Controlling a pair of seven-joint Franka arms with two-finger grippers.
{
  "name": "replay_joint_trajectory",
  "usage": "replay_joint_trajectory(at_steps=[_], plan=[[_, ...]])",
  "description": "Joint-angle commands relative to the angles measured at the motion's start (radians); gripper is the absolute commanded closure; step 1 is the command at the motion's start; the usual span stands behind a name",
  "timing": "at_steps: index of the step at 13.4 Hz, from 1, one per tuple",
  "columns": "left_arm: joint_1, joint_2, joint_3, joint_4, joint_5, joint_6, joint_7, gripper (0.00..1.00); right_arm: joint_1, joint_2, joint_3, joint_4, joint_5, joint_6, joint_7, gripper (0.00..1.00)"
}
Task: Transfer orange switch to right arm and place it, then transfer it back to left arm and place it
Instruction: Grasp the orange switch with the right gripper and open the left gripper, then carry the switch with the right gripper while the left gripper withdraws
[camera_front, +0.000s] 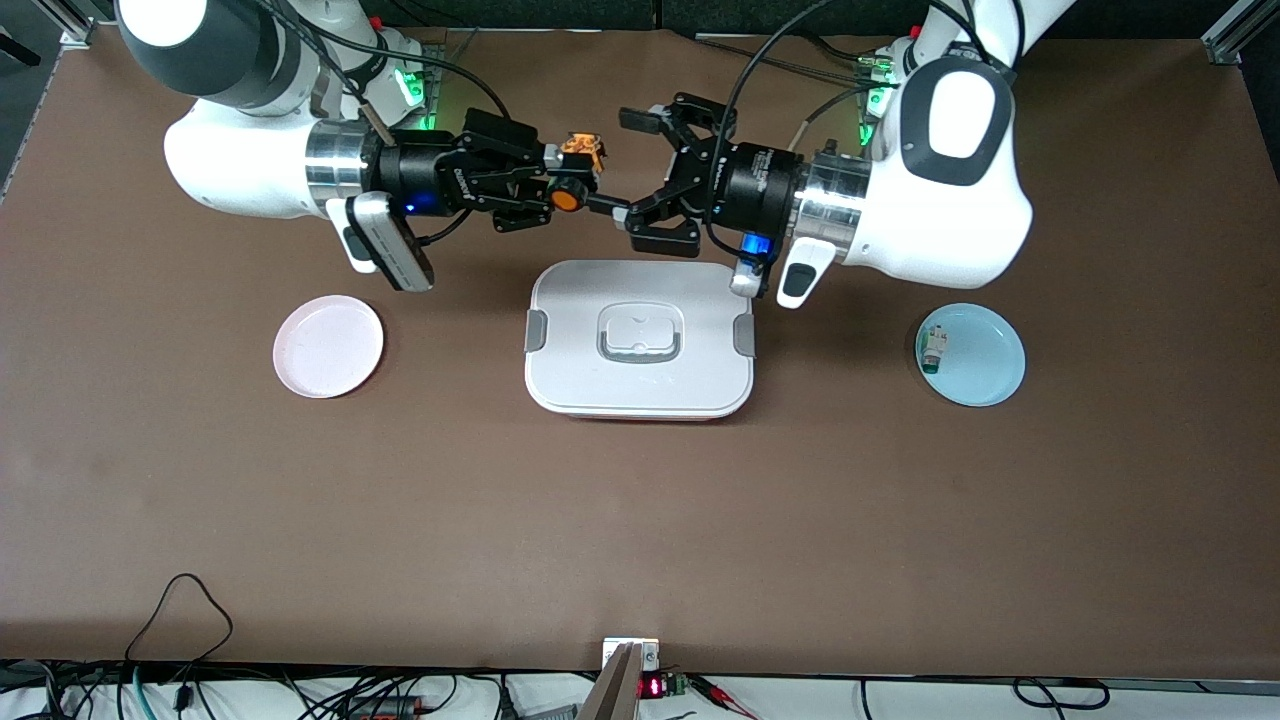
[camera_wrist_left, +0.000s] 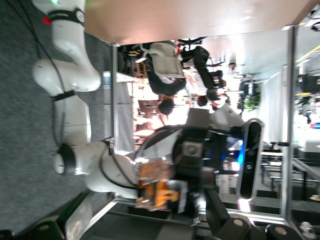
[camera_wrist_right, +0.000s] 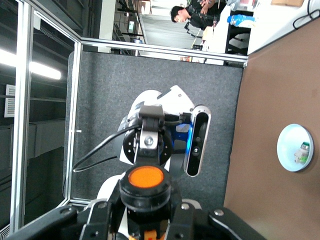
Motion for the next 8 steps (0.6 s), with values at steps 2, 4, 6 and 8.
replay_joint_trajectory(at_steps=[2,4,6,8], plan=[[0.067,-0.006,-0.005,0.016,0.117,-0.196,0.176,0.00,-0.021,-0.028,0.006,-0.036,0.006,-0.022,-0.023,0.70],[0.089,-0.032,-0.006,0.016,0.218,-0.290,0.309,0.00,-0.034,-0.030,0.006,-0.038,-0.014,-0.026,-0.023,0.71],[0.116,-0.061,-0.006,0.016,0.325,-0.380,0.410,0.00,-0.046,-0.030,0.006,-0.035,-0.068,-0.026,-0.023,0.72],[0.171,-0.089,-0.009,0.016,0.514,-0.521,0.632,0.00,-0.058,-0.019,0.003,-0.038,-0.126,-0.025,-0.005,0.73]])
